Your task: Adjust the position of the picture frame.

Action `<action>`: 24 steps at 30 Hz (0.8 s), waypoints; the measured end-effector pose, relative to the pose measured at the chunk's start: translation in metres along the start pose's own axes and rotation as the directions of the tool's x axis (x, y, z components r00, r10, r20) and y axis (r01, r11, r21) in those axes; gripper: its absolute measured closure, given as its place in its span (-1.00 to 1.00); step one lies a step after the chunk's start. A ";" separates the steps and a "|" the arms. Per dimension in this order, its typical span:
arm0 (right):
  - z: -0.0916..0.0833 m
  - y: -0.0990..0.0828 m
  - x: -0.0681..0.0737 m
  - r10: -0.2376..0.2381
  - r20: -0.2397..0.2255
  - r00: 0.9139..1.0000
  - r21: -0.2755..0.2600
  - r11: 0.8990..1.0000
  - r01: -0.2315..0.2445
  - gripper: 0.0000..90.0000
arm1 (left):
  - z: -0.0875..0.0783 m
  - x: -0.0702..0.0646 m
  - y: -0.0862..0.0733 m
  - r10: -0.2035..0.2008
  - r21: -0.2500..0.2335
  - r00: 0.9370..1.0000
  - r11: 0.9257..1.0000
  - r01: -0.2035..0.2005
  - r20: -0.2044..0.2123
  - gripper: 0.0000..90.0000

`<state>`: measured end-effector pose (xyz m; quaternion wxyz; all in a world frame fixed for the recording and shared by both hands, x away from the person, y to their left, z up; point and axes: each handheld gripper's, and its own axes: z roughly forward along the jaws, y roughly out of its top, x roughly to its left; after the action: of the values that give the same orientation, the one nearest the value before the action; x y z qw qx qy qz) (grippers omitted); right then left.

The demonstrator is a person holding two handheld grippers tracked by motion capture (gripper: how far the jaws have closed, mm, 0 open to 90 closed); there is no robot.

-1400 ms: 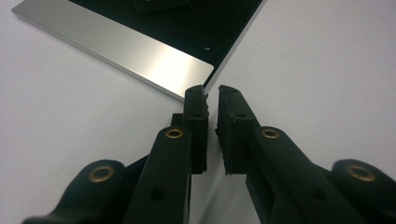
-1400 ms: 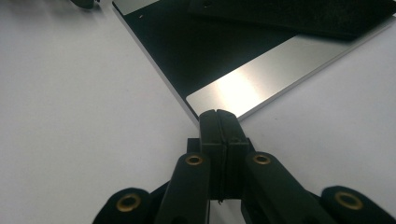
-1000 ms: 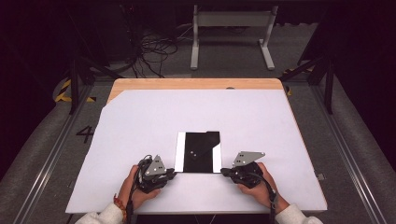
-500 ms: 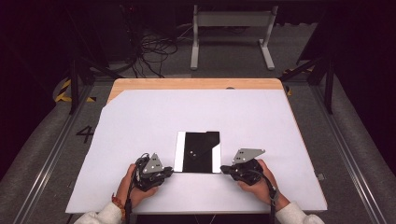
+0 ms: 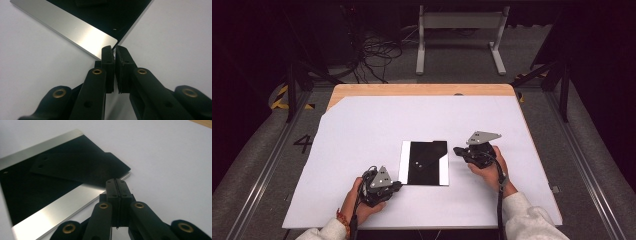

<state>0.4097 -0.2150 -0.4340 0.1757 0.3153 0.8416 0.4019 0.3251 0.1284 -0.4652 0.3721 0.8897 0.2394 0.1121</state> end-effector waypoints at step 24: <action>0.042 0.021 -0.031 0.045 0.084 0.995 0.048 0.998 -0.049 1.00 | 0.009 0.018 0.007 -0.054 -0.006 0.996 0.999 0.053 -0.075 1.00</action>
<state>0.4642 -0.2020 -0.4422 0.1931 0.3558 0.8355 0.3715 0.3463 0.1278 -0.4658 0.3676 0.8774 0.2768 0.1360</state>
